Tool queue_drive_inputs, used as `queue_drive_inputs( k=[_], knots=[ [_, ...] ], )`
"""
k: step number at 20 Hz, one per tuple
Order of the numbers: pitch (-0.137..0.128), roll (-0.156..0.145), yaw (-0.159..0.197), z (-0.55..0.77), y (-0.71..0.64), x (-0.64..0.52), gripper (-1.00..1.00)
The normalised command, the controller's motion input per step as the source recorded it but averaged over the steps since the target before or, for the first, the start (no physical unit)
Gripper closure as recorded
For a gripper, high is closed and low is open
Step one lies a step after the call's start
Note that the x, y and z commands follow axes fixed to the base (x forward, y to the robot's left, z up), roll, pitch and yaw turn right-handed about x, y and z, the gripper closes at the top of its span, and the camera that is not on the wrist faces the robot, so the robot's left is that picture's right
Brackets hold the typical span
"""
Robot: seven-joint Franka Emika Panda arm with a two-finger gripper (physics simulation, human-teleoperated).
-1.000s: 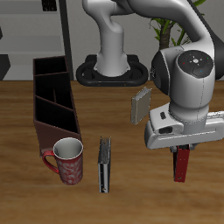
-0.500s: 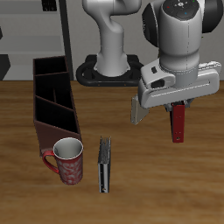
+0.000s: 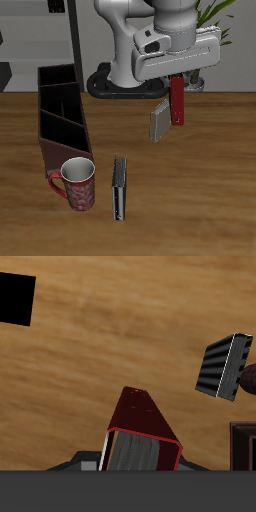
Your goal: Place the red book into the right desk caddy's left compartment and place the red mug into the right desk caddy's right compartment
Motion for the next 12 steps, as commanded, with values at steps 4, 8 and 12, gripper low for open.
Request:
queue_drive_inputs(
  k=[4,8,12],
  knots=[
    [-0.036,-0.031,0.005,0.39,-0.62,-0.33,1.00],
    [-0.008,-0.027,-0.017,0.22,-0.74,-0.17,1.00],
    [0.009,-0.005,-0.031,0.04,-0.45,-0.09,1.00]
  ],
)
